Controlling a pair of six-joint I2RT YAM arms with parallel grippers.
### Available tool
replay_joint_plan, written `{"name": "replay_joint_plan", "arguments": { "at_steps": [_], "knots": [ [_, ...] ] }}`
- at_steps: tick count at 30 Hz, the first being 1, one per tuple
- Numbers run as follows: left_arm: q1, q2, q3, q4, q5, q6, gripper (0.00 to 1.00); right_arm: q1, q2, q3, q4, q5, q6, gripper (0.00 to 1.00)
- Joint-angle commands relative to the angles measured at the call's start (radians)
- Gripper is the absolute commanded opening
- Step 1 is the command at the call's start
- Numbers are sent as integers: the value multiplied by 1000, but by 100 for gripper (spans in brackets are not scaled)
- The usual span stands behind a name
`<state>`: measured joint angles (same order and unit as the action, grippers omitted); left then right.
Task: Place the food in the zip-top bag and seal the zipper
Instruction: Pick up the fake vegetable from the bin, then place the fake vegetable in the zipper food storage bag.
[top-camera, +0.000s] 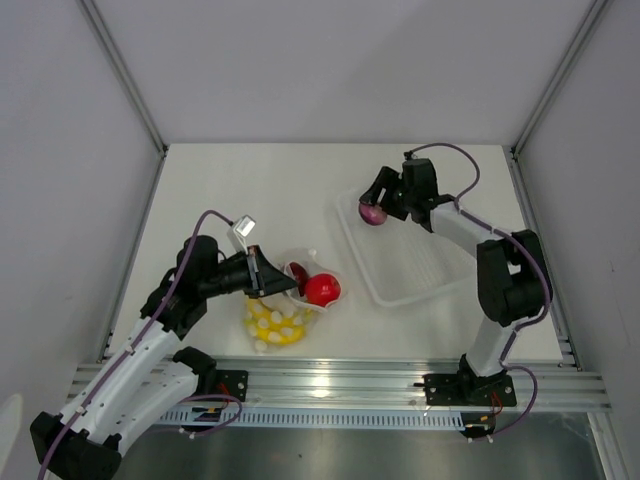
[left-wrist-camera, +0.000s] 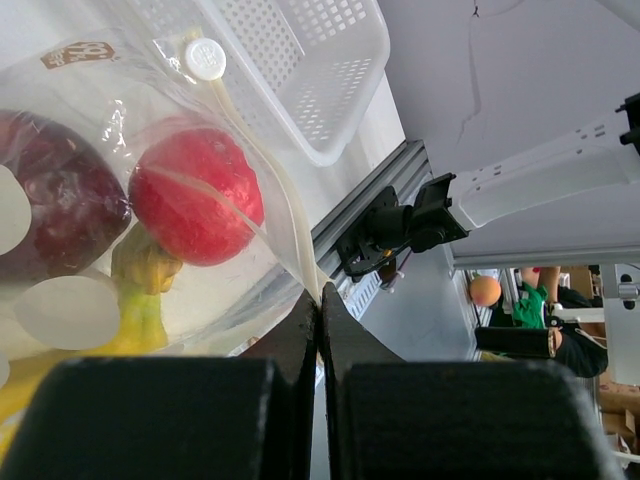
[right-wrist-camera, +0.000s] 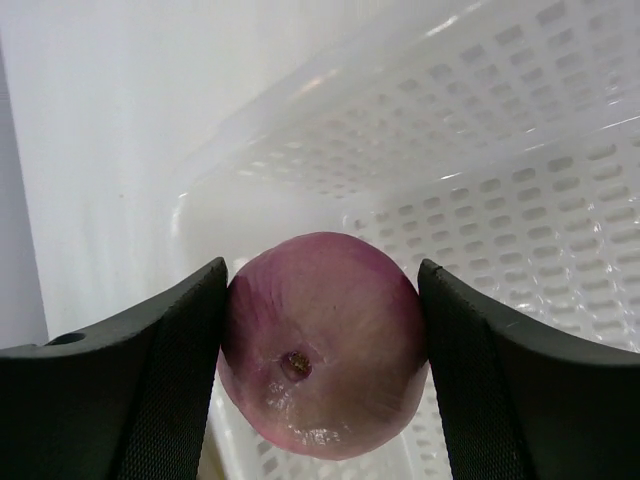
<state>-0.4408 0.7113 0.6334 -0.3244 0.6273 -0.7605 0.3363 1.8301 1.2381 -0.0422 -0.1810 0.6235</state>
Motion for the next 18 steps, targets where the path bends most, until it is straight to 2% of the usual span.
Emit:
{"name": "replay_joint_plan", "arguments": {
  "at_steps": [1,6,11,18],
  "knots": [
    [1,-24,-17,21,8,-22,1,10,-144,-26,-67,34,-22,0],
    [1,-33,-17,45,46,-53,1,130,-334,-98,-131,75,-18,0],
    [1,-29,3,15,77,-45,1,346,-533,-150,-180,144,54,0],
    [1,-33,49,-21,94,-34,1,561,-701,-244,-171,265,177,0]
  ]
}}
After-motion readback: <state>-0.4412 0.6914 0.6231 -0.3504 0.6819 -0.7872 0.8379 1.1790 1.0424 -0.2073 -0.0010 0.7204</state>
